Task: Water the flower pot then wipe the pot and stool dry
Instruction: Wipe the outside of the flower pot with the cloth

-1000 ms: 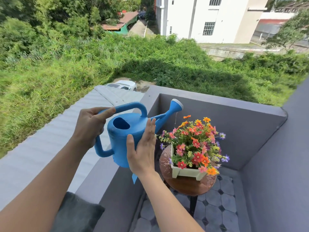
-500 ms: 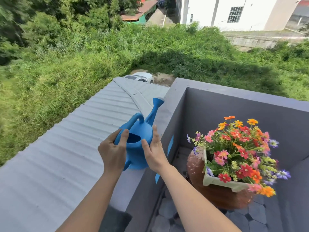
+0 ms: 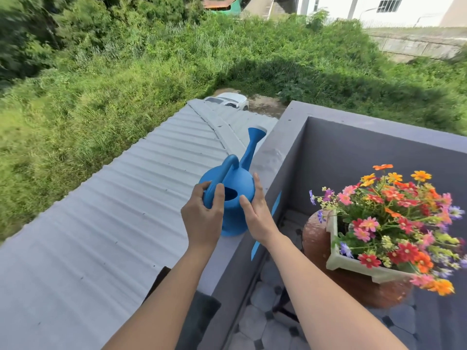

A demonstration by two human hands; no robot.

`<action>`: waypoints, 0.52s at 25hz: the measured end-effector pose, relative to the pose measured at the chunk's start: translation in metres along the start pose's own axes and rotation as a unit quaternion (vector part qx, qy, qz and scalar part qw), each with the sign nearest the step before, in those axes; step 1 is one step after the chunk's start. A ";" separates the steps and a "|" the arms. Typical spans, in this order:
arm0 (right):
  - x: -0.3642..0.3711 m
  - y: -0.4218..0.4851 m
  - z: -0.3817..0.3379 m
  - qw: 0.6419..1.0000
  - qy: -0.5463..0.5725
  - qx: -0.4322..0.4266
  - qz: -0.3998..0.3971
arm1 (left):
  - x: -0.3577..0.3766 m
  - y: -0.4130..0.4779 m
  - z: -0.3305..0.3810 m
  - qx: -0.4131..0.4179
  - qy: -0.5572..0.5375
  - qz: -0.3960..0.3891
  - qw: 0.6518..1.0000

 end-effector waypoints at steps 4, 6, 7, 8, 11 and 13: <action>0.002 -0.028 0.000 0.999 -0.032 0.010 0.032 | -0.020 -0.013 -0.003 -0.057 -0.022 -0.057 0.997; 0.016 -0.058 0.003 0.997 -0.045 0.039 0.047 | -0.042 -0.023 -0.013 -0.081 0.000 -0.048 0.996; 0.026 -0.075 0.006 0.996 -0.051 0.059 0.050 | -0.055 -0.028 -0.022 -0.088 0.040 -0.047 0.994; 0.037 -0.092 0.008 0.994 -0.054 0.083 0.048 | -0.068 -0.033 -0.033 -0.097 0.092 -0.054 0.990; 0.072 -0.135 0.009 0.988 -0.041 0.146 0.005 | -0.110 -0.050 -0.078 -0.176 0.248 -0.126 0.944; 0.089 -0.151 0.008 0.983 -0.047 0.172 -0.041 | -0.130 -0.063 -0.106 -0.246 0.326 -0.206 0.889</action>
Point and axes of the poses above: each hand's wrist, its own y-axis towards the middle knuckle, its own x-axis out of the palm, z = x × y, the point moved 3 cm from there along y, towards the middle knuckle, and after that the axes turned 8 degrees about -y, right-handed, at the moved point
